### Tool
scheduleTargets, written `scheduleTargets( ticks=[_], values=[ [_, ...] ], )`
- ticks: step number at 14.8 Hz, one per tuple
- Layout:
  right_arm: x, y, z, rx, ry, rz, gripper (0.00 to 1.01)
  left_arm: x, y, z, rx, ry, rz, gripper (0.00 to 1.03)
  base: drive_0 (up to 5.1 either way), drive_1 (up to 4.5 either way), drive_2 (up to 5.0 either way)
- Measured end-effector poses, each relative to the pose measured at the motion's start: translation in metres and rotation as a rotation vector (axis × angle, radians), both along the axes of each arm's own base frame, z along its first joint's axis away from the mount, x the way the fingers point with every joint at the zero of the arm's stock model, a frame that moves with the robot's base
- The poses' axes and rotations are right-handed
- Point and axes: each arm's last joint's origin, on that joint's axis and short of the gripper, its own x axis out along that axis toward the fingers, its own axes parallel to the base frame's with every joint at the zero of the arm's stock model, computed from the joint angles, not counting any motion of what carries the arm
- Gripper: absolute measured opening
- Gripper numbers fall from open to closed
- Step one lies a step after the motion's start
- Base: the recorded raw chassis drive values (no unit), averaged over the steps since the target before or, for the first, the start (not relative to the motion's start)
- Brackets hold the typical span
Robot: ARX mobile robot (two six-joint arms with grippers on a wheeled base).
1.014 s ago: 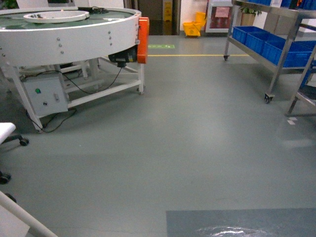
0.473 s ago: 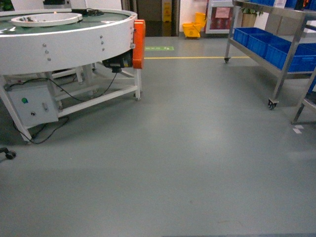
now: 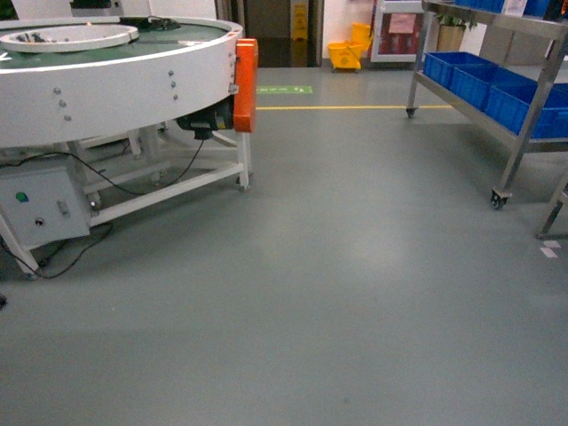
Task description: Pick red block from blue box to shelf
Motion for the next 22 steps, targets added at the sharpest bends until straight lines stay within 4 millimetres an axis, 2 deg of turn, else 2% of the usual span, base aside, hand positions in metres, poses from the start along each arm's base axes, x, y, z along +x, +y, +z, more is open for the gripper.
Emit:
scheduleTargets(
  ticks=[22],
  values=[
    [0.0000,0.0000,0.0000,0.000,0.000,0.001,0.27,0.0000,0.0000,-0.0001,0.000,0.001,0.000,0.98,0.0,4.23,-4.3]
  ],
)
